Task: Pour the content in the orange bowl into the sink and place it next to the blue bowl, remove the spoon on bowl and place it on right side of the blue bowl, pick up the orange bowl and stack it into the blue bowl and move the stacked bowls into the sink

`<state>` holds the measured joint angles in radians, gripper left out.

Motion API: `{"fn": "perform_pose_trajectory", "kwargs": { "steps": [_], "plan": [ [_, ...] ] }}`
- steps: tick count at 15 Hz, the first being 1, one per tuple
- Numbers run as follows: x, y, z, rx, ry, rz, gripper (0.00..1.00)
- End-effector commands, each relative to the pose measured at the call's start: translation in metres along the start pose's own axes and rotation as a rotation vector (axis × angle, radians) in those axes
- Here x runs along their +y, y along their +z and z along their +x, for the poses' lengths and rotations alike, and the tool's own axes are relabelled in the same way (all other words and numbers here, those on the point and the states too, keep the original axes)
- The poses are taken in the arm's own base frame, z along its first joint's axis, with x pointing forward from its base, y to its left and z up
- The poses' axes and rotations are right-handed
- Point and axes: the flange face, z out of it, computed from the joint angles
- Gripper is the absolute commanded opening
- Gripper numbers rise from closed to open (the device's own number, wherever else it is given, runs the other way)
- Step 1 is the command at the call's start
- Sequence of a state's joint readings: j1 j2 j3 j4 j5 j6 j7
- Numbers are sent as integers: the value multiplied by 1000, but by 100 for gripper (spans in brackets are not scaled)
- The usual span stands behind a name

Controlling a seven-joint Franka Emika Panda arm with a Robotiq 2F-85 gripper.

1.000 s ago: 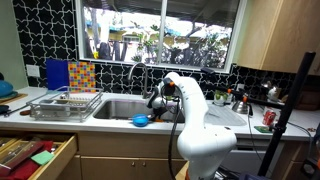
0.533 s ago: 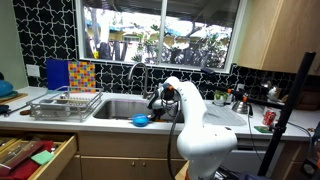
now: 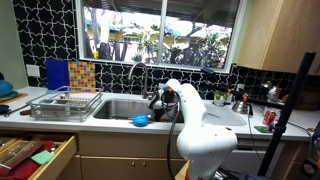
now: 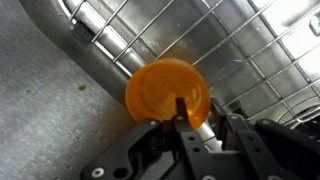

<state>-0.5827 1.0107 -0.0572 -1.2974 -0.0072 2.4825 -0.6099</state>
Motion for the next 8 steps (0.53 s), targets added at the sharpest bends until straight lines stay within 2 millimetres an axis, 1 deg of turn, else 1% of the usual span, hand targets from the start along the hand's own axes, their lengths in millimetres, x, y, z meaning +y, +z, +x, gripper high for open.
{"fn": "perform_pose_trajectory", "kwargs": {
  "steps": [1, 4, 6, 7, 8],
  "plan": [
    [7, 9, 1, -1, -9, 26, 1],
    [4, 8, 0, -27, -7, 42, 0],
    [2, 0, 1, -49, -11, 49, 0],
    [-1, -10, 1, -55, -16, 42, 1],
    [-3, -14, 2, -59, -22, 45, 1]
  ]
}}
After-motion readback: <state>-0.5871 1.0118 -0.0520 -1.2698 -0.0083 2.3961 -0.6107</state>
